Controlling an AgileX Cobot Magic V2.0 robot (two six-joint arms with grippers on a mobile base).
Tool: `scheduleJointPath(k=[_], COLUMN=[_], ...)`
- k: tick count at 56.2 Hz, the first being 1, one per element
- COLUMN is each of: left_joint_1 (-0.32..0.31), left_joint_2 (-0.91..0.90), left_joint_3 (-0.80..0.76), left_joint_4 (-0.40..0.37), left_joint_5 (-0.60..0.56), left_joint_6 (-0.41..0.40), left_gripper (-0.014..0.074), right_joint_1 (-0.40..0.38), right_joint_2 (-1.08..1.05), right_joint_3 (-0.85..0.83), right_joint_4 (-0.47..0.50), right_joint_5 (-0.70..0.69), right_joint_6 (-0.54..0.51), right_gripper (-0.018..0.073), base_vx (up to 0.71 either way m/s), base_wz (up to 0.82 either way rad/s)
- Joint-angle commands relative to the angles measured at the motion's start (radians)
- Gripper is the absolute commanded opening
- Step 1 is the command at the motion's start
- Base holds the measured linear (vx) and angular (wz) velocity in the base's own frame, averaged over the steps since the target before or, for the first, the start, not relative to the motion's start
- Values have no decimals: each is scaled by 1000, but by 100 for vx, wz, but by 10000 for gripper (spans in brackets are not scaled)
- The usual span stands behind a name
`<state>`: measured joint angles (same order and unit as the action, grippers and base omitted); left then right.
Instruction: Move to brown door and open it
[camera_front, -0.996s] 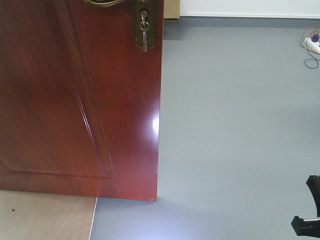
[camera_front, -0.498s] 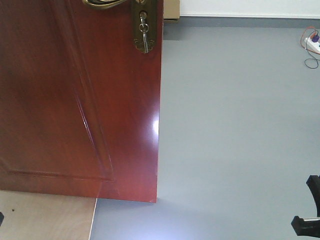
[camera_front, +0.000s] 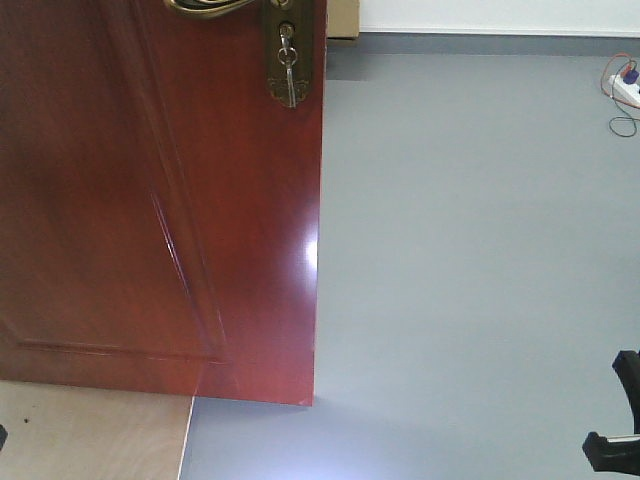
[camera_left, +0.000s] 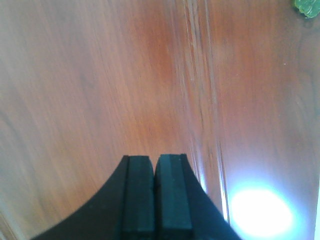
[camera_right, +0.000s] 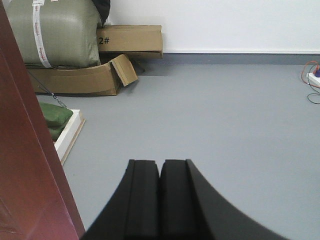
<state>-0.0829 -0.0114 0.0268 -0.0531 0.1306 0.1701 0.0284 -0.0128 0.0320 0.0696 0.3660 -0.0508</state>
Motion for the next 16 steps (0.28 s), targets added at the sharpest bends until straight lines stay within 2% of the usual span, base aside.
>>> scheduleJointPath(k=[1,16], left_joint_1=[-2,-5], left_joint_2=[-14,-14], left_joint_3=[-17,-17], left_joint_4=[-11,-11], left_joint_5=[-76,-76], left_joint_6=[-3,-3], left_gripper=[-6,-6], right_joint_1=[-1,-1], right_joint_2=[-6,-6], right_joint_3=[4,4], right_joint_4=[-3,-3], right_joint_5=[-76,-76], right_joint_6=[-6,-6], right_gripper=[0,0], base_vx=[0,0], base_wz=[0,0])
